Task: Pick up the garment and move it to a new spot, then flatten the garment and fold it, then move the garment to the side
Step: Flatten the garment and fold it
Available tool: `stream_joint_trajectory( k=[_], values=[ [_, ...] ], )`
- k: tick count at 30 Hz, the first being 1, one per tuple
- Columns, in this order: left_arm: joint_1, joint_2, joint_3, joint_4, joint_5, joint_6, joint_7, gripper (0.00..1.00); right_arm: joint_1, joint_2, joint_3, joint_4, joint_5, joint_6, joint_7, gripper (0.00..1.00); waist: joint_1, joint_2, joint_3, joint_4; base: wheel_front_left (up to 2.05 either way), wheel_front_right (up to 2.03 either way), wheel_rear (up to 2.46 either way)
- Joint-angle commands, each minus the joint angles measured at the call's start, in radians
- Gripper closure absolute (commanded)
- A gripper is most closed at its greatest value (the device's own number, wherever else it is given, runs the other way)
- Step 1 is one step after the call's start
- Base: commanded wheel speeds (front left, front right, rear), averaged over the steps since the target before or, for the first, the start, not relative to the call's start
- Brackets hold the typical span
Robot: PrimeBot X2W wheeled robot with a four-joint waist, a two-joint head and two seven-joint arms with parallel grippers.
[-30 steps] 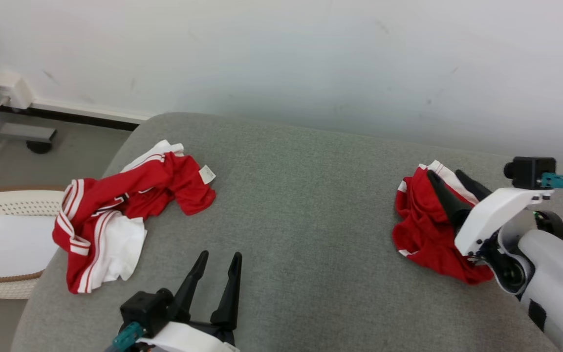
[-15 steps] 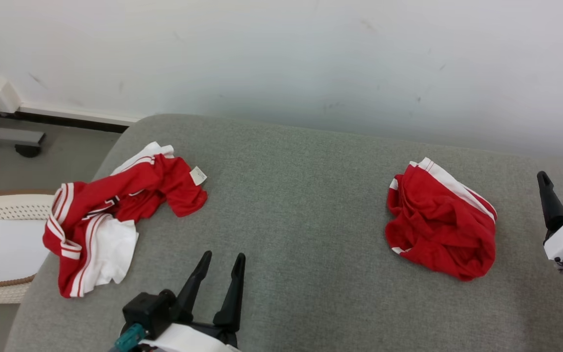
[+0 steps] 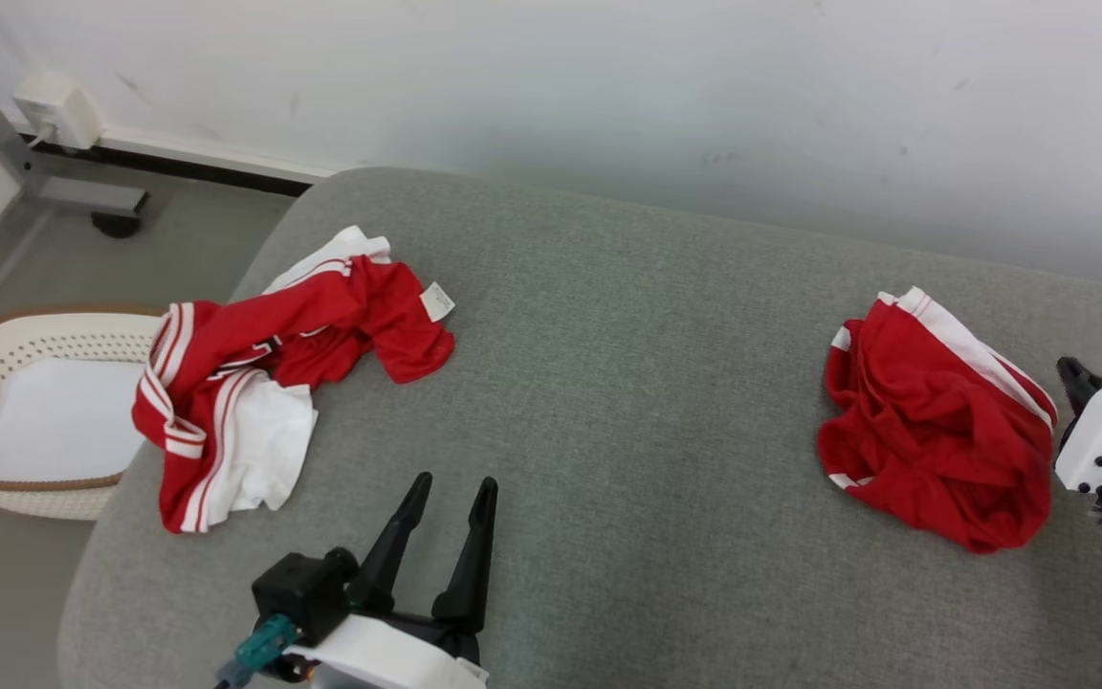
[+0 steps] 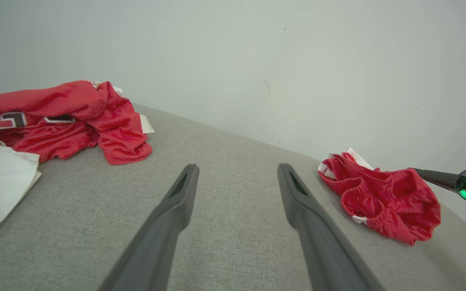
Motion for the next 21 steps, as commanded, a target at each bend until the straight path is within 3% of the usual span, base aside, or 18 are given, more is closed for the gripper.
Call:
stream_joint_trajectory(
  k=[1, 7, 21],
  values=[
    [-0.007, 0.004, 0.0, 0.004, -0.015, 0.005, -0.001, 0.0, 0.007, 0.012, 0.007, 0.002, 0.012, -0.002, 0.045, 1.0, 0.0, -0.0001, 0.003, 0.026, 0.0, 0.0, 0.0],
    [0.004, 0.004, 0.001, 0.007, -0.025, 0.01, -0.001, 0.0, 0.062, 0.042, 0.037, -0.062, 0.023, -0.002, 0.11, 1.0, 0.0, -0.0001, -0.008, 0.052, 0.0, 0.0, 0.0],
    [0.027, 0.004, 0.009, 0.016, -0.01, 0.012, -0.001, 0.0, 0.16, 0.147, 0.144, -0.241, -0.027, -0.002, 0.006, 1.0, 0.0, -0.0001, -0.061, 0.051, 0.0, 0.0, 0.0]
  ],
)
